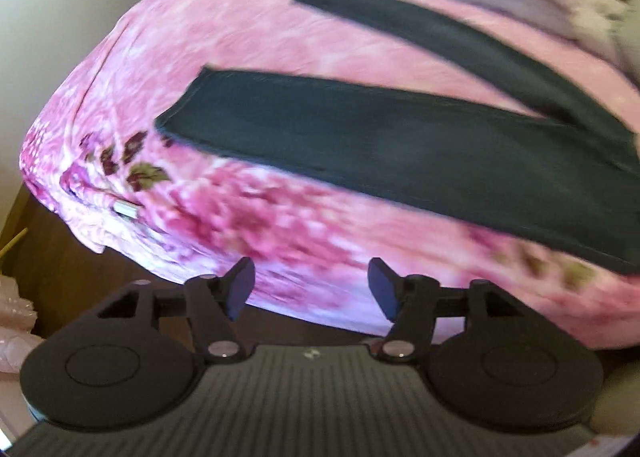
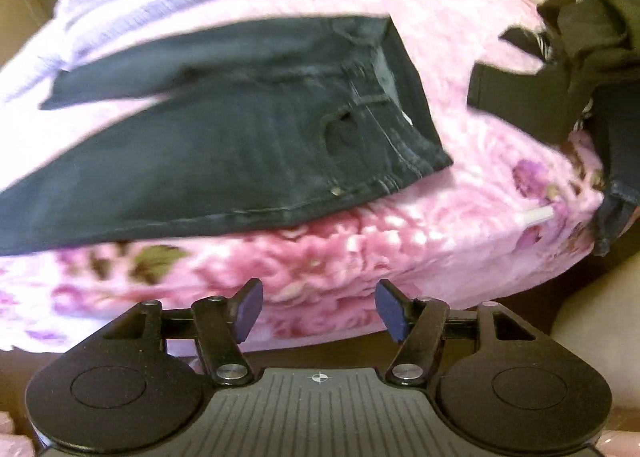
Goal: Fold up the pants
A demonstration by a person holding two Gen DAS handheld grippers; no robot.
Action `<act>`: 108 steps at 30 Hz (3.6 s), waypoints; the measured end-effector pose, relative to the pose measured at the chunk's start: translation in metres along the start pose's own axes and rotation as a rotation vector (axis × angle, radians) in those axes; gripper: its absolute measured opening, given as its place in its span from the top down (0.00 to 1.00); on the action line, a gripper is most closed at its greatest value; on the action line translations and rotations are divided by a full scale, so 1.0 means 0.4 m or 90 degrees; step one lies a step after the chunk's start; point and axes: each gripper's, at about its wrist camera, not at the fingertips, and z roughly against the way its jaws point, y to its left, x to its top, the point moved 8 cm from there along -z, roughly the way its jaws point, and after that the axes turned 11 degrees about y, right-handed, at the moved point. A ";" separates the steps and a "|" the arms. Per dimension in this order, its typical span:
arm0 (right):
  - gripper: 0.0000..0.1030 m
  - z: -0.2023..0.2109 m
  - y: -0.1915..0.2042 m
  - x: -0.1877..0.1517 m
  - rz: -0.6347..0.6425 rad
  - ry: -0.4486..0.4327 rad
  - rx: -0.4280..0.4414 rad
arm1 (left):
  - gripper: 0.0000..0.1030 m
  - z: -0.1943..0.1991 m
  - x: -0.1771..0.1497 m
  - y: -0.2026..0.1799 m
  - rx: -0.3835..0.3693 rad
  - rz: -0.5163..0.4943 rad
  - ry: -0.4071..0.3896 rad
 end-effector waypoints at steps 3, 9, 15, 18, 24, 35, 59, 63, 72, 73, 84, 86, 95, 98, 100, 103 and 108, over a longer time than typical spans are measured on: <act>0.38 0.134 0.057 -0.007 0.044 -0.029 0.028 | 0.34 0.133 -0.030 -0.073 -0.019 -0.016 -0.033; 0.32 0.349 0.153 -0.035 0.111 -0.087 0.066 | 0.32 0.333 -0.079 -0.153 -0.033 -0.036 -0.098; 0.30 0.419 0.186 -0.114 0.134 -0.076 0.080 | 0.31 0.421 -0.174 -0.205 -0.057 -0.042 -0.100; 0.30 0.420 0.177 -0.151 0.134 -0.065 0.073 | 0.31 0.432 -0.212 -0.232 -0.067 -0.047 -0.089; 0.30 0.442 0.175 -0.196 0.132 -0.053 0.071 | 0.31 0.459 -0.251 -0.275 -0.075 -0.059 -0.083; 0.30 0.468 0.163 -0.205 0.122 -0.060 0.061 | 0.31 0.474 -0.259 -0.283 -0.067 -0.060 -0.082; 0.30 0.449 0.190 -0.194 0.129 -0.048 0.056 | 0.31 0.459 -0.251 -0.260 -0.054 -0.064 -0.078; 0.30 0.444 0.188 -0.186 0.128 -0.046 0.057 | 0.31 0.451 -0.244 -0.264 -0.054 -0.063 -0.077; 0.30 0.413 0.165 -0.122 0.095 -0.047 0.047 | 0.31 0.406 -0.160 -0.285 -0.063 -0.080 -0.079; 0.30 0.408 0.165 -0.112 0.090 -0.048 0.047 | 0.27 0.398 -0.141 -0.285 -0.064 -0.082 -0.079; 0.30 0.327 0.198 0.123 -0.015 -0.089 0.055 | 0.16 0.279 0.188 -0.257 -0.101 -0.146 -0.106; 0.30 0.310 0.211 0.178 -0.039 -0.094 0.044 | 0.13 0.251 0.269 -0.246 -0.104 -0.168 -0.109; 0.30 0.237 0.290 0.363 -0.149 -0.108 -0.003 | 0.09 0.139 0.615 -0.232 -0.108 -0.309 -0.120; 0.30 0.201 0.318 0.389 -0.174 -0.098 -0.018 | 0.09 0.091 0.694 -0.241 -0.121 -0.344 -0.110; 0.30 0.175 0.335 0.396 -0.185 -0.085 -0.025 | 0.09 0.059 0.726 -0.256 -0.123 -0.370 -0.108; 0.30 0.135 0.350 0.396 -0.194 -0.061 -0.032 | 0.09 0.010 0.758 -0.272 -0.136 -0.393 -0.096; 0.30 0.073 0.340 0.428 -0.193 -0.041 -0.039 | 0.11 -0.092 0.798 -0.287 -0.151 -0.390 -0.041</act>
